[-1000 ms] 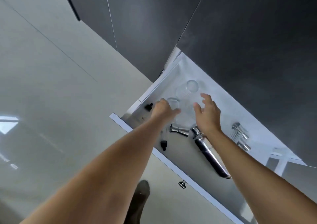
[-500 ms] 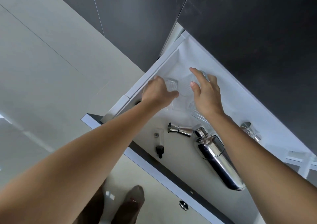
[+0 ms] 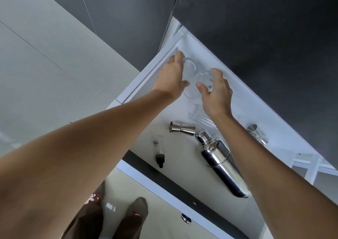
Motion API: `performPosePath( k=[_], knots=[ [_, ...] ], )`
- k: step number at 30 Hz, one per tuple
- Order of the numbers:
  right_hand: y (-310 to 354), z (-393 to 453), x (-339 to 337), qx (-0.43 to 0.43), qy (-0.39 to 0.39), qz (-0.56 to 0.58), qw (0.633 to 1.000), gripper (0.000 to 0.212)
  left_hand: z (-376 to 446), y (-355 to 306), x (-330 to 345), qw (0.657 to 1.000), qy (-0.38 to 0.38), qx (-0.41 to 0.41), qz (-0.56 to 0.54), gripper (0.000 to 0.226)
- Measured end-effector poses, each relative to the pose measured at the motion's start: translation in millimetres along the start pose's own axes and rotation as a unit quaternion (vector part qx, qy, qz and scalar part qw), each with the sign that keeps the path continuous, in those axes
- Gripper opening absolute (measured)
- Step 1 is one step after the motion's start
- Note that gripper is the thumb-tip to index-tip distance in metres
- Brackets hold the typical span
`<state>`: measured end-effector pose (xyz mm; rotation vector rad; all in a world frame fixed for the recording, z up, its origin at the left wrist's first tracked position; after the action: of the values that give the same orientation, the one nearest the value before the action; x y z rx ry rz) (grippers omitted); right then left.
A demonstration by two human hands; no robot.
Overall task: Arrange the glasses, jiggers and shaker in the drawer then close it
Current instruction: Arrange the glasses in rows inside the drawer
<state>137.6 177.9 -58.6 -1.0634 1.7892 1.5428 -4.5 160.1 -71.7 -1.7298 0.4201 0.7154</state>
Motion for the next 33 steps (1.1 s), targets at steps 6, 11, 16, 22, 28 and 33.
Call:
performPosePath(
  k=[6, 11, 16, 22, 28, 33],
  knots=[
    [-0.6, 2.2, -4.0, 0.026, -0.032, 0.024, 0.999, 0.047, 14.3, 0.4, 4.8, 1.000, -0.002, -0.005, -0.003, 0.061],
    [-3.8, 7.1, -3.0, 0.046, -0.059, 0.067, 0.995, 0.048, 17.2, -3.3, 6.4, 1.000, -0.014, 0.001, 0.012, 0.066],
    [-12.2, -4.7, -5.9, 0.041, -0.043, 0.104, 0.993, 0.053, 12.1, 10.1, 11.0, 0.999, -0.009, -0.032, -0.007, 0.068],
    [-60.4, -49.3, -43.2, 0.075, -0.074, 0.103, 0.989, 0.038, 3.2, 21.4, 12.7, 0.997, 0.034, -0.067, -0.017, 0.066],
    [-146.9, -105.6, -90.0, 0.187, -0.174, -0.032, 0.966, 0.033, -57.2, -6.6, 4.6, 0.990, -0.137, 0.003, -0.017, 0.042],
    [-195.7, -128.7, -82.9, 0.325, -0.096, -0.051, 0.940, 0.061, -89.5, -61.9, 77.2, 0.967, 0.047, 0.236, 0.082, 0.046]
  ],
)
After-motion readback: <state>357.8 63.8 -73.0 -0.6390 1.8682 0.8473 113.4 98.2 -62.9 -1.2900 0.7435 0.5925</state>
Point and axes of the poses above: each hand's wrist, its own z-axis towards the middle knuckle, its own x-axis out of the palm, y = z × x, the point moved 7 cm from there along z, towards the middle knuckle, and after that the axes turned 1 degree about z, right-handed, at the moved point
